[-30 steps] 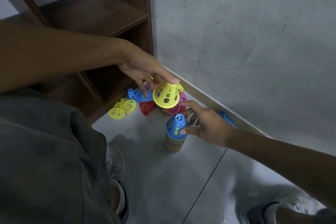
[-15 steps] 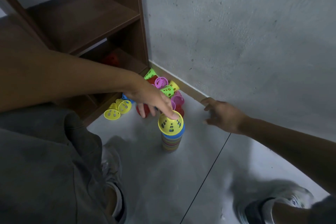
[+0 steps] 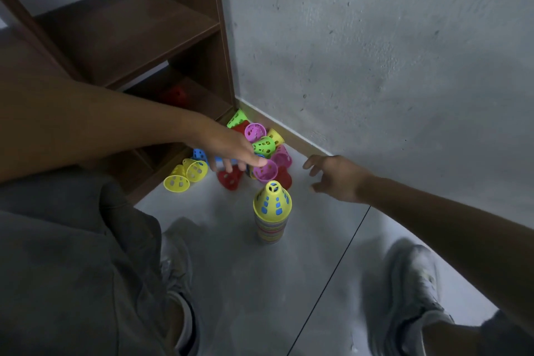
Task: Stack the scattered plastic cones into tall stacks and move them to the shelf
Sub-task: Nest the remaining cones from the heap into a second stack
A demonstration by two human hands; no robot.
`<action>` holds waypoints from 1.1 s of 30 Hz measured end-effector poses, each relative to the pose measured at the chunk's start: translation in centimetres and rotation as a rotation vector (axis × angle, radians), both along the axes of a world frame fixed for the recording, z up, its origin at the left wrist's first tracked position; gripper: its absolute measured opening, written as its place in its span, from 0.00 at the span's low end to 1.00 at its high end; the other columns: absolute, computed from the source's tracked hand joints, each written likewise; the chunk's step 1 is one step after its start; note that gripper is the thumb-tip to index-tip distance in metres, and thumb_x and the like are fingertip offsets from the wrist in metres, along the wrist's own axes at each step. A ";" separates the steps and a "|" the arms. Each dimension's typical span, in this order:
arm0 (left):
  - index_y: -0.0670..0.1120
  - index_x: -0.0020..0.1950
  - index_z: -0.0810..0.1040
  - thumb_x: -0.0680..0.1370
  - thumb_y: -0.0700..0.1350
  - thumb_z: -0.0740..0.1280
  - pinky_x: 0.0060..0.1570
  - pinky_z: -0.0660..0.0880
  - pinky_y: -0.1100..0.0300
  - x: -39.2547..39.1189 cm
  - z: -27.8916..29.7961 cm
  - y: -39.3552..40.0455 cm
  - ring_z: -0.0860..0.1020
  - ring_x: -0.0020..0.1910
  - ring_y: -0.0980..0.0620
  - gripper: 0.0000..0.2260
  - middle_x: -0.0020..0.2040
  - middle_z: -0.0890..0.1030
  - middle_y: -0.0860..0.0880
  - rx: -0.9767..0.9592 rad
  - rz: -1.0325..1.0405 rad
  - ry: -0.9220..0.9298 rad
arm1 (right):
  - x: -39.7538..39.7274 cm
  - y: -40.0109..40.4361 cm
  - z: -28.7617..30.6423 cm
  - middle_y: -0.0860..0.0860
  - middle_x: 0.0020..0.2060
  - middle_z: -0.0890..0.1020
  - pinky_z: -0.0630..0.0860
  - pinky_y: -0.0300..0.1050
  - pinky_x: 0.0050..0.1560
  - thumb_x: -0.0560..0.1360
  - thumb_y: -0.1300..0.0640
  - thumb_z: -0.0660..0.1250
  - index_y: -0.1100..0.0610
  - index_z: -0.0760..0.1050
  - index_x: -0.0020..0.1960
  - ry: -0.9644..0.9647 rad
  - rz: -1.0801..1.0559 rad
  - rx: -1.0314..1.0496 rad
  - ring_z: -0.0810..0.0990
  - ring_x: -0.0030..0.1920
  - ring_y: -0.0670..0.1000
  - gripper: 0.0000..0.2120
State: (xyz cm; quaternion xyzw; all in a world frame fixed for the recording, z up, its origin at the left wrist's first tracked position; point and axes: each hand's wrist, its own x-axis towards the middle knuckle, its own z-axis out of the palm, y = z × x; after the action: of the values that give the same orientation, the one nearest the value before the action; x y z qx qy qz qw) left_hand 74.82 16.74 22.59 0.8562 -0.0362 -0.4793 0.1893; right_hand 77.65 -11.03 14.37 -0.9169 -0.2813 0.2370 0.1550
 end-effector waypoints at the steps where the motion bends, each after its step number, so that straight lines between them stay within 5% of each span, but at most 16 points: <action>1: 0.49 0.67 0.73 0.74 0.69 0.61 0.60 0.79 0.45 0.4 -0.2 0.8 0.79 0.61 0.47 0.30 0.64 0.77 0.49 0.016 0.002 -0.031 | 0.2 0.3 -0.2 0.51 0.60 0.80 0.68 0.37 0.51 0.76 0.56 0.73 0.53 0.72 0.69 0.001 -0.003 0.007 0.74 0.48 0.47 0.23; 5: 0.49 0.59 0.78 0.78 0.63 0.66 0.56 0.79 0.47 1.4 -1.7 3.6 0.79 0.55 0.48 0.19 0.54 0.78 0.50 0.045 0.036 -0.108 | 1.4 1.8 -1.1 0.51 0.59 0.80 0.70 0.38 0.50 0.75 0.57 0.74 0.53 0.73 0.66 -0.013 0.000 0.033 0.75 0.46 0.48 0.22; 10: 0.51 0.51 0.80 0.77 0.60 0.70 0.41 0.76 0.54 1.9 -5.2 5.8 0.77 0.41 0.48 0.13 0.47 0.80 0.42 0.080 0.058 -0.176 | 2.8 3.8 -2.3 0.54 0.61 0.78 0.75 0.46 0.57 0.71 0.52 0.77 0.54 0.74 0.68 -0.049 0.071 -0.035 0.78 0.56 0.54 0.27; 14: 0.56 0.45 0.80 0.67 0.69 0.69 0.53 0.80 0.46 2.5 -8.0 6.8 0.83 0.47 0.46 0.19 0.46 0.84 0.46 0.120 0.018 -0.201 | 4.3 5.0 -4.3 0.56 0.65 0.74 0.72 0.49 0.65 0.67 0.48 0.80 0.50 0.71 0.71 -0.077 0.091 -0.125 0.73 0.64 0.57 0.36; 17: 0.56 0.42 0.79 0.76 0.60 0.70 0.55 0.78 0.45 3.2 -9.8 7.2 0.82 0.48 0.45 0.10 0.45 0.83 0.47 0.115 0.023 -0.208 | 5.3 5.6 -5.7 0.56 0.69 0.72 0.67 0.51 0.70 0.67 0.48 0.79 0.46 0.65 0.75 -0.070 0.114 -0.132 0.68 0.69 0.58 0.40; 20: 0.55 0.37 0.79 0.78 0.58 0.68 0.50 0.76 0.47 3.9 -11.2 7.2 0.79 0.43 0.45 0.12 0.40 0.79 0.48 0.077 0.044 -0.210 | 5.7 6.2 -6.8 0.55 0.76 0.63 0.57 0.50 0.74 0.71 0.47 0.76 0.46 0.60 0.78 -0.105 0.230 -0.183 0.60 0.76 0.58 0.40; 24: 0.35 0.49 0.81 0.78 0.54 0.69 0.54 0.74 0.46 4.1 -14.7 7.0 0.80 0.51 0.38 0.20 0.47 0.81 0.35 0.070 0.190 -0.296 | 6.7 7.3 -8.7 0.55 0.80 0.48 0.61 0.61 0.74 0.69 0.44 0.76 0.38 0.61 0.77 -0.124 0.226 -0.141 0.50 0.78 0.65 0.41; 26: 0.32 0.54 0.79 0.79 0.46 0.71 0.53 0.72 0.49 3.5 -16.4 6.6 0.79 0.55 0.35 0.16 0.52 0.80 0.33 0.029 0.321 -0.336 | 7.5 8.0 -10.1 0.55 0.81 0.45 0.62 0.61 0.74 0.67 0.46 0.79 0.38 0.62 0.77 -0.097 0.242 -0.149 0.48 0.78 0.64 0.43; 29: 0.42 0.71 0.72 0.78 0.42 0.72 0.50 0.63 0.64 2.2 -18.8 6.0 0.72 0.63 0.45 0.22 0.63 0.74 0.44 0.054 0.343 -0.438 | 9.1 9.0 -11.3 0.53 0.81 0.43 0.66 0.61 0.72 0.68 0.51 0.79 0.40 0.65 0.76 -0.066 0.287 -0.176 0.44 0.79 0.63 0.41; 33: 0.49 0.76 0.67 0.76 0.44 0.73 0.62 0.61 0.62 1.6 -21.6 5.9 0.64 0.72 0.40 0.30 0.71 0.64 0.39 0.079 0.481 -0.501 | 10.5 9.7 -12.9 0.56 0.80 0.49 0.54 0.58 0.78 0.72 0.50 0.76 0.49 0.56 0.80 -0.077 0.423 -0.285 0.40 0.80 0.60 0.43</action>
State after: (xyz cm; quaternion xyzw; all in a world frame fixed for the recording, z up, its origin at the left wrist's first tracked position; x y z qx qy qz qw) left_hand 76.43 22.64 1.00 0.9381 0.1398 -0.1969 0.2485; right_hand 88.16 -1.33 1.44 -0.8585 -0.4364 0.2663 -0.0397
